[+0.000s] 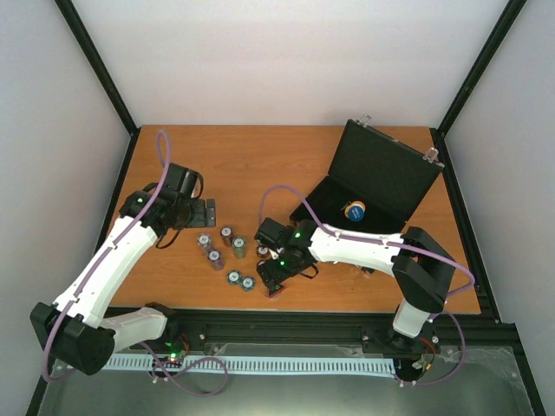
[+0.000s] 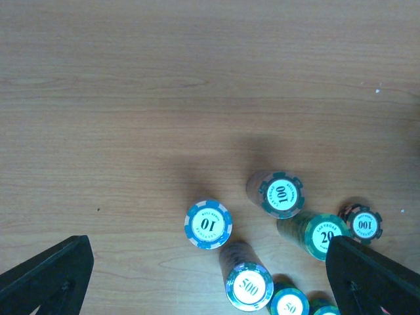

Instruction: Pack up texas hold em set

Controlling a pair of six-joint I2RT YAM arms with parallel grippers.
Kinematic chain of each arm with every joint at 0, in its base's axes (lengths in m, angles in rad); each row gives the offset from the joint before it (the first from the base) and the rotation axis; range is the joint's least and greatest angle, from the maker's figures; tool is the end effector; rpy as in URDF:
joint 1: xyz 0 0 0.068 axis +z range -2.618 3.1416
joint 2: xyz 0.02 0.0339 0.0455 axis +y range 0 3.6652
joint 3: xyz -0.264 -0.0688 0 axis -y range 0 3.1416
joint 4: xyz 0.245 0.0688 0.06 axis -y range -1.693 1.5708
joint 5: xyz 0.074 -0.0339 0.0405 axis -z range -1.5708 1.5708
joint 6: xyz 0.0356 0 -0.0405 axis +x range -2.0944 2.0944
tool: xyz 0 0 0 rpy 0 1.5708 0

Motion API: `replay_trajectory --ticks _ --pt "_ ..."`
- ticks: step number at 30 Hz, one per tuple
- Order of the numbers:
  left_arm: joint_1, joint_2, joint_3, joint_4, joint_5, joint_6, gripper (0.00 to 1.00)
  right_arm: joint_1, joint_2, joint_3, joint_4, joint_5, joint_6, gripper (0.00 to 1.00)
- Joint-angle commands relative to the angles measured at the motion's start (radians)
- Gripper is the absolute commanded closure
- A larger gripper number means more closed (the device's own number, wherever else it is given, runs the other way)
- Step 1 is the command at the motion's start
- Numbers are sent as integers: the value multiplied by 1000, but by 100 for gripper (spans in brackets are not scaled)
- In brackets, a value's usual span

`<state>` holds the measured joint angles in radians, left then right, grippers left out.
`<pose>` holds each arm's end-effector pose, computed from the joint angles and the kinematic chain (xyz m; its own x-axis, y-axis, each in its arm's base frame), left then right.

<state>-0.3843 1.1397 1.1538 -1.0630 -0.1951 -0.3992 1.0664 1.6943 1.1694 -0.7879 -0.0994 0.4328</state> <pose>0.1955 -0.0716 0.3224 -0.8486 -0.0681 -0.5246 -0.0560 0.9977 -0.0389 0.1528 0.2841 0.1988 -0.7947 -0.5760 -0.1914 -0.6059 0.7715 0.1941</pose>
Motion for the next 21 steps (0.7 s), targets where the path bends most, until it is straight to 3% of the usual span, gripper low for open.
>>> replay_trajectory --ticks 1,21 --pt "-4 -27 -23 -26 19 -19 0 31 36 19 12 3 77 5" --pt "-4 -81 -36 -19 80 30 0 93 134 62 -24 133 316 13"
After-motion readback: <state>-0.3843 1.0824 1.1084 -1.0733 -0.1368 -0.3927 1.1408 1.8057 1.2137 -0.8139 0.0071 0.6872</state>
